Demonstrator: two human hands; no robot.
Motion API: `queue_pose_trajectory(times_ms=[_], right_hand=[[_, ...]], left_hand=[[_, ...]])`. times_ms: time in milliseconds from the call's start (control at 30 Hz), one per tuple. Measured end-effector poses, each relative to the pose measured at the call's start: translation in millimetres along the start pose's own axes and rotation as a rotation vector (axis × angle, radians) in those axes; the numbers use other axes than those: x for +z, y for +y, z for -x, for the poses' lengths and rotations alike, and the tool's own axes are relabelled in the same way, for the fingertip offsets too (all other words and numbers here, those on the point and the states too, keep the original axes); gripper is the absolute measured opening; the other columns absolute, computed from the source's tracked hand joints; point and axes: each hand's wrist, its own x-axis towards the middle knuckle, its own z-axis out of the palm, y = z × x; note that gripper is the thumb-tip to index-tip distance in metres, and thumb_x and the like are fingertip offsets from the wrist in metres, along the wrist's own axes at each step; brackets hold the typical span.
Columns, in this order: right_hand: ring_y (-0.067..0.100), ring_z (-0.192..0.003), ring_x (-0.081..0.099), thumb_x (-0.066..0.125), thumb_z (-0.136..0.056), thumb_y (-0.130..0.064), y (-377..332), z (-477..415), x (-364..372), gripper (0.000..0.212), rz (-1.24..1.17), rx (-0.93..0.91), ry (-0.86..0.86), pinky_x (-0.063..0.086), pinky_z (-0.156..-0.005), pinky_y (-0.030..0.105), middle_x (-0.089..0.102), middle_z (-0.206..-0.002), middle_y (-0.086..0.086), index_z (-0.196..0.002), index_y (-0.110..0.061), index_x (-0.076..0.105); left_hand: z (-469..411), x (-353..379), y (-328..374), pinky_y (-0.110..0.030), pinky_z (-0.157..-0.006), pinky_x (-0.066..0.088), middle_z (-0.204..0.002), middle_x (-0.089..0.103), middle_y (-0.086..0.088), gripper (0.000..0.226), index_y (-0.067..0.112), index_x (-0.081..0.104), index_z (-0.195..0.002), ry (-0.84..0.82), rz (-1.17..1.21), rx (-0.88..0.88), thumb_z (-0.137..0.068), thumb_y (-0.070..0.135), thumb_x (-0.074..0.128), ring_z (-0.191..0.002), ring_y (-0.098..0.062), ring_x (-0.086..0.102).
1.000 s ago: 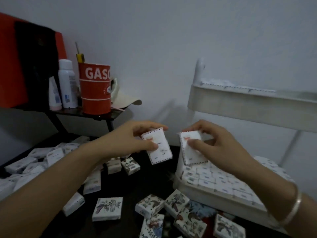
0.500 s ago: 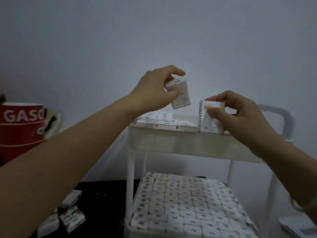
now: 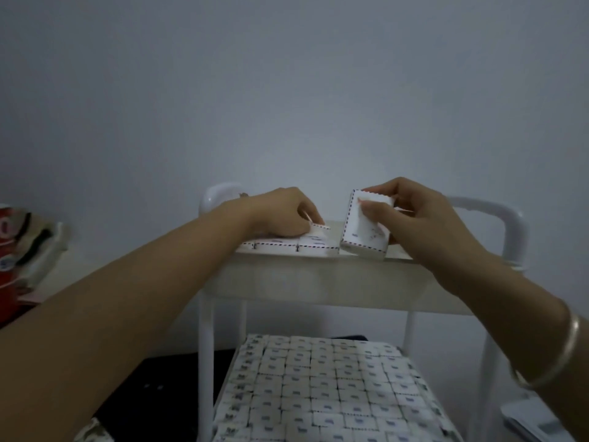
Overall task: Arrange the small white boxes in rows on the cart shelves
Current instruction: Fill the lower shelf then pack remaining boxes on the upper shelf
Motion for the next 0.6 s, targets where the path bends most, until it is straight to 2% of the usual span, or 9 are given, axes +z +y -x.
queue_pose_trajectory(times_ms=[67,133,233,300,367,433,500,567,600], right_hand=[[0.009,-0.075,0.067,0.067,-0.088,-0.026,-1,-9,4,0.005,0.045,-0.015,0.006,0.054,-0.057,0.022,0.071,-0.096,0.001,-0.093,-0.026,0.068],[0.007,-0.073,0.063,0.068,-0.086,-0.031,-1,-21,7,0.008,0.148,-0.058,0.028,0.053,-0.061,0.026,0.070,-0.095,0.000,-0.093,-0.030,0.067],[0.002,-0.079,0.061,0.066,-0.088,-0.035,-1,-39,13,0.014,0.295,-0.111,0.013,0.052,-0.061,0.020,0.063,-0.096,-0.012,-0.101,-0.031,0.061],[0.004,-0.084,0.060,0.065,-0.089,-0.034,1,-53,18,0.022,0.408,-0.122,-0.005,0.048,-0.063,0.018,0.060,-0.098,-0.012,-0.109,-0.029,0.057],[0.013,-0.090,0.059,0.064,-0.090,-0.031,4,-69,22,0.023,0.528,-0.103,-0.038,0.046,-0.063,0.020,0.061,-0.106,-0.005,-0.110,-0.028,0.053],[0.020,-0.093,0.059,0.062,-0.092,-0.028,7,-80,30,0.020,0.614,-0.046,-0.113,0.046,-0.058,0.021,0.061,-0.113,0.001,-0.108,-0.027,0.051],[0.024,-0.097,0.061,0.062,-0.092,-0.024,10,-87,40,0.017,0.660,0.000,-0.210,0.054,-0.066,0.029,0.062,-0.115,0.005,-0.106,-0.025,0.051],[0.023,-0.092,0.064,0.064,-0.091,-0.022,13,-88,51,0.016,0.597,0.059,-0.296,0.059,-0.074,0.035,0.062,-0.109,0.005,-0.103,-0.023,0.054],[0.020,-0.085,0.066,0.065,-0.090,-0.021,15,-86,56,0.015,0.535,0.091,-0.334,0.060,-0.070,0.031,0.062,-0.104,0.004,-0.103,-0.022,0.056]], left_hand=[[0,1,-3,-0.014,-0.076,0.042,-0.085,0.064,0.029,0.033,0.044,0.070,-0.091,0.016,0.039,-0.036,-0.084,0.017,0.053,-0.088,0.004,0.059],[0,2,-5,-0.014,-0.075,0.036,-0.084,0.061,0.034,0.035,0.043,0.073,-0.086,0.033,0.055,-0.058,-0.083,0.017,0.050,-0.087,0.007,0.055],[2,1,-6,-0.019,-0.084,0.038,-0.115,0.067,0.017,0.049,0.039,0.076,-0.094,0.019,0.073,-0.053,-0.082,0.005,0.042,-0.100,-0.005,0.057],[5,-1,-7,-0.021,-0.087,0.040,-0.125,0.064,0.009,0.058,0.038,0.076,-0.097,0.027,0.056,-0.063,-0.081,-0.002,0.037,-0.099,-0.009,0.057],[8,-1,-6,-0.031,-0.096,0.042,-0.128,0.062,0.008,0.062,0.040,0.075,-0.096,0.044,0.036,-0.089,-0.080,-0.003,0.034,-0.090,-0.011,0.056],[10,0,-6,-0.031,-0.095,0.043,-0.123,0.066,0.007,0.062,0.037,0.076,-0.099,0.050,0.060,-0.108,-0.081,-0.004,0.032,-0.080,-0.008,0.055],[11,0,-6,-0.024,-0.085,0.047,-0.112,0.071,0.006,0.058,0.029,0.077,-0.096,0.104,0.126,-0.129,-0.082,-0.006,0.034,-0.073,-0.004,0.055],[11,0,-7,-0.018,-0.072,0.050,-0.097,0.075,0.004,0.050,0.022,0.078,-0.086,0.189,0.218,-0.155,-0.083,-0.006,0.037,-0.070,-0.001,0.061],[12,0,-8,-0.018,-0.070,0.052,-0.089,0.075,0.004,0.046,0.021,0.077,-0.080,0.226,0.250,-0.166,-0.084,-0.006,0.040,-0.070,0.001,0.064]])
